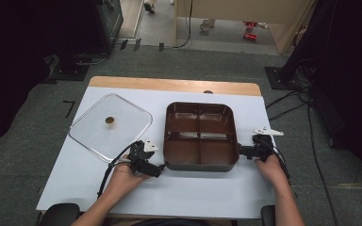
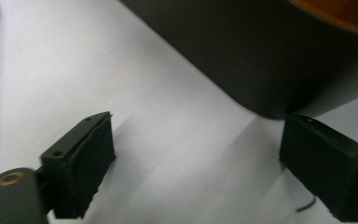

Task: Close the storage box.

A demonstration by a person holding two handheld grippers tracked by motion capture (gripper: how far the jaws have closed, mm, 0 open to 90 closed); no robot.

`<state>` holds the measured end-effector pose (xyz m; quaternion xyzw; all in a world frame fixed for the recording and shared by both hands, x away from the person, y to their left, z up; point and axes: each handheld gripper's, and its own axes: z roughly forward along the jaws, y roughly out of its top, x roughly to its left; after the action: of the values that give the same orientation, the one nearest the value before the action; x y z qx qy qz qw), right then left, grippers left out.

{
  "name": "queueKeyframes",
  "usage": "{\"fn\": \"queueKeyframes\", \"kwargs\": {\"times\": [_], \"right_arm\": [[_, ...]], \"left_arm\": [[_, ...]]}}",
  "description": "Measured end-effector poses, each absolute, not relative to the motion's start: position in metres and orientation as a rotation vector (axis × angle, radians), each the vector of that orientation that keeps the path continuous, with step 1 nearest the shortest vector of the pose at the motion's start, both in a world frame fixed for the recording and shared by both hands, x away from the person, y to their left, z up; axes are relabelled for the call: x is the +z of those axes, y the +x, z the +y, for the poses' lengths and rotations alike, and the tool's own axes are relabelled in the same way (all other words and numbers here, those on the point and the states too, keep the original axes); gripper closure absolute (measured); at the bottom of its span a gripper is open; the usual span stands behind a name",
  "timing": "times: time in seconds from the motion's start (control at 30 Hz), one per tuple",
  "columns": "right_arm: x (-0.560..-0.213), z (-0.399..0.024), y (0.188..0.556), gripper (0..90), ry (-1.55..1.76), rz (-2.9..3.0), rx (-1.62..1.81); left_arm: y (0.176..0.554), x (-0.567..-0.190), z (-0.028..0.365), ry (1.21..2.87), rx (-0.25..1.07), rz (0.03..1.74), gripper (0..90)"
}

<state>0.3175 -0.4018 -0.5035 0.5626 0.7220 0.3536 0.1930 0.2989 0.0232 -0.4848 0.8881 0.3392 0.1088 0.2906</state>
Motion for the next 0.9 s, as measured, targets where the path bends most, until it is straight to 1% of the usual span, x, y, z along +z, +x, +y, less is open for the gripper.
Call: {"fn": "queueKeyframes", "kwargs": {"times": [0.1, 0.13, 0.17, 0.23, 0.5, 0.63, 0.73, 0.8, 0.9], "right_arm": [[-0.504, -0.402, 0.317, 9.2, 1.579, 2.025, 0.993], [-0.503, -0.402, 0.317, 9.2, 1.579, 2.025, 0.993], [-0.503, -0.402, 0.317, 9.1, 1.578, 2.026, 0.993], [-0.504, -0.402, 0.317, 9.1, 1.578, 2.026, 0.993], [-0.504, -0.402, 0.317, 9.2, 1.578, 2.025, 0.993], [-0.504, -0.402, 0.317, 9.2, 1.577, 2.025, 0.993], [-0.503, -0.402, 0.317, 9.2, 1.578, 2.025, 0.993], [-0.504, -0.402, 0.317, 9.2, 1.578, 2.025, 0.993], [-0.504, -0.402, 0.317, 9.2, 1.577, 2.024, 0.993]], "left_arm": [[0.303, -0.481, 0.028, 2.370, 0.256, 0.910, 20.1], [0.304, -0.480, 0.031, 2.375, 0.243, 0.901, 24.3], [0.305, -0.479, 0.033, 2.371, 0.216, 0.907, 26.6], [0.307, -0.477, 0.035, 2.359, 0.170, 0.912, 26.7], [0.307, -0.460, 0.042, 2.318, 0.115, 0.843, 26.7], [0.313, -0.445, 0.056, 2.264, 0.149, 0.849, 27.2], [0.318, -0.437, 0.066, 2.217, 0.162, 0.872, 29.8], [0.322, -0.433, 0.073, 2.200, 0.176, 0.891, 29.9], [0.325, -0.428, 0.085, 2.168, 0.225, 0.921, 30.3]]}}
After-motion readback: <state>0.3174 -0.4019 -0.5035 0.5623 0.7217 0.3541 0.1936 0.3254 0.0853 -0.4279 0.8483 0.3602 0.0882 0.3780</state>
